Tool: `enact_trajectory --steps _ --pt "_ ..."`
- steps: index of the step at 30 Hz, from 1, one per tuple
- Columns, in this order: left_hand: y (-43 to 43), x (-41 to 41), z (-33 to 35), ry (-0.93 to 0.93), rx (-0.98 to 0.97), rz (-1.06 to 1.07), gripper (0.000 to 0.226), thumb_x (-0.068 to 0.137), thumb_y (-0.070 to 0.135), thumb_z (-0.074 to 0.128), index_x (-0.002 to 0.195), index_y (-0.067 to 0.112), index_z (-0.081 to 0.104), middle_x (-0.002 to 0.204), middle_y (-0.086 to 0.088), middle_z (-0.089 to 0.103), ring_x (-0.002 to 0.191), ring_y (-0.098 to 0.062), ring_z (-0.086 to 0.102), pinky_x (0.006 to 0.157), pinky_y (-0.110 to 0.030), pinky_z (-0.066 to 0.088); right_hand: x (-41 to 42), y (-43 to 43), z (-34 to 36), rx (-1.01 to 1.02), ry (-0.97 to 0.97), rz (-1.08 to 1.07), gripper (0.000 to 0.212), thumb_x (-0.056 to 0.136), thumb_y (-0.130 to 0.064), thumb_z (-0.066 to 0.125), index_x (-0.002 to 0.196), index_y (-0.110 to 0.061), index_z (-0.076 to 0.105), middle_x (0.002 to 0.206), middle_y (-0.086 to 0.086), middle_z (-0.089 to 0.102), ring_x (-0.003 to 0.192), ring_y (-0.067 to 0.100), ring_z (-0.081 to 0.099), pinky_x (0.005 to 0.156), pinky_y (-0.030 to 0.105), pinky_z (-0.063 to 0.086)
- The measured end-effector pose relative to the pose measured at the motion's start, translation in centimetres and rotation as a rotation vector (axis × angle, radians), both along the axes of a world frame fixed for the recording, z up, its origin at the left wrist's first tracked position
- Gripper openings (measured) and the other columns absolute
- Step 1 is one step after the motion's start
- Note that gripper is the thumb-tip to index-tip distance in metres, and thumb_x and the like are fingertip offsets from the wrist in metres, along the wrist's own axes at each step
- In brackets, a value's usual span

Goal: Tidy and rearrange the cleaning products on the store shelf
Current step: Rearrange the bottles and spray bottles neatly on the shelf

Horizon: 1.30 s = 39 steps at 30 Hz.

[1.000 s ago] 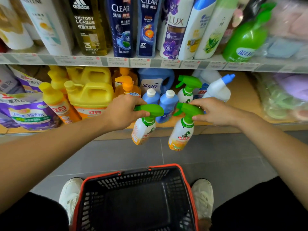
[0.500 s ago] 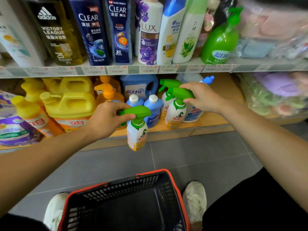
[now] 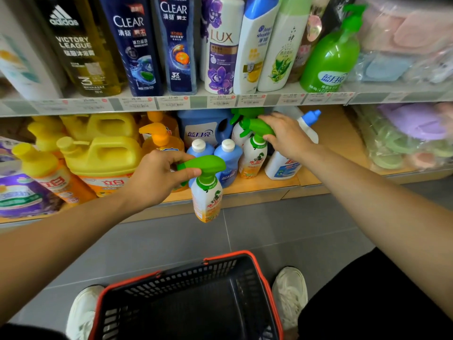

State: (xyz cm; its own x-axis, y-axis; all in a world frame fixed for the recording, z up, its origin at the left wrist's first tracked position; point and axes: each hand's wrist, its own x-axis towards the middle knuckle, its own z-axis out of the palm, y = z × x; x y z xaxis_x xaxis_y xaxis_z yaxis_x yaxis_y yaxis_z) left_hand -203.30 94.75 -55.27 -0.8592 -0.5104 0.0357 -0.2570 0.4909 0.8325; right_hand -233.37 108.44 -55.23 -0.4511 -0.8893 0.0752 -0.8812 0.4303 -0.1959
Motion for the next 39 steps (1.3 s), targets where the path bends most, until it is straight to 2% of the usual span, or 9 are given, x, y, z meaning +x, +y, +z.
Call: enact_trajectory --steps 5,10,13,16,19,23,29,34,39 --pt "0.3 -0.6 -0.4 0.022 0.052 -0.005 0.031 0.08 0.041 0.071 0.104 0.022 0.075 0.073 0.002 0.068 0.057 -0.008 0.057 0.059 -0.04 0.056 2.0 0.6 1.7 -0.048 0.143 0.055 0.059 0.085 -0.017 0.074 0.141 -0.015 0.054 0.133 0.006 0.057 0.122 0.029 0.051 0.094 0.042 0.047" --pt "1.1 -1.8 -0.6 0.065 0.062 -0.065 0.014 0.089 0.025 0.074 0.102 0.024 0.074 0.068 0.016 0.067 0.058 -0.003 0.056 0.059 -0.032 0.054 6.7 2.2 3.3 -0.031 -0.535 0.235 0.06 0.077 -0.008 0.079 0.133 -0.019 0.062 0.113 -0.016 0.064 0.104 0.006 0.064 0.082 0.022 0.057" --pt "2.1 -2.6 -0.4 0.078 0.078 -0.093 0.021 0.089 0.026 0.073 0.108 0.017 0.076 0.071 0.013 0.07 0.06 -0.005 0.059 0.057 -0.023 0.052 8.4 2.7 3.1 0.039 -0.509 0.278 0.063 0.073 -0.027 0.087 0.131 -0.023 0.062 0.112 -0.012 0.068 0.1 0.008 0.066 0.08 0.024 0.057" --pt "3.2 -3.4 -0.1 0.093 0.079 -0.119 0.025 0.088 0.026 0.074 0.111 0.015 0.075 0.084 0.008 0.074 0.073 -0.011 0.068 0.067 -0.032 0.06 8.7 2.9 3.0 0.018 -0.432 0.28 0.045 0.071 -0.037 0.087 0.112 -0.027 0.07 0.087 -0.013 0.069 0.081 -0.001 0.063 0.067 0.018 0.047" --pt "3.6 -4.2 0.4 0.095 0.068 -0.212 0.026 0.089 0.023 0.075 0.114 0.018 0.073 0.078 0.019 0.072 0.073 0.0 0.067 0.07 -0.019 0.055 7.5 3.4 3.7 0.034 -0.397 0.29 0.025 0.074 -0.035 0.086 0.091 -0.03 0.068 0.071 -0.017 0.063 0.067 0.0 0.057 0.056 0.015 0.039" --pt "2.6 -5.9 -0.1 -0.014 -0.329 -0.17 0.045 0.087 0.037 0.077 0.128 0.025 0.066 0.113 0.006 0.072 0.107 -0.015 0.065 0.087 -0.039 0.056 4.7 4.0 4.4 0.043 -0.316 0.183 0.032 0.078 -0.031 0.083 0.103 -0.016 0.069 0.09 -0.001 0.069 0.082 0.015 0.064 0.075 0.042 0.054" --pt "0.6 -8.8 -2.7 -0.136 -0.714 -0.089 0.061 0.087 0.043 0.072 0.142 0.022 0.055 0.139 -0.004 0.059 0.125 -0.03 0.051 0.099 -0.043 0.045 1.8 3.7 2.6 0.017 -0.204 0.091 0.042 0.084 -0.03 0.079 0.12 -0.017 0.062 0.103 0.001 0.066 0.096 0.022 0.061 0.075 0.03 0.043" --pt "-0.3 -10.3 -4.5 -0.188 -0.846 -0.096 0.058 0.086 0.052 0.071 0.136 0.025 0.058 0.125 -0.005 0.067 0.113 -0.033 0.062 0.098 -0.044 0.039 1.2 3.5 0.8 -0.071 -0.216 0.061 0.04 0.086 -0.025 0.076 0.121 -0.014 0.062 0.11 0.009 0.069 0.099 0.025 0.063 0.083 0.037 0.05" --pt "-1.1 -11.2 -4.1 -0.004 -0.724 -0.055 0.022 0.091 0.027 0.071 0.111 0.017 0.071 0.095 -0.01 0.073 0.081 -0.036 0.067 0.07 -0.041 0.051 1.0 3.7 -0.5 -0.154 -0.238 -0.002 0.051 0.087 -0.023 0.075 0.133 -0.009 0.059 0.124 0.013 0.066 0.112 0.027 0.061 0.096 0.036 0.048"
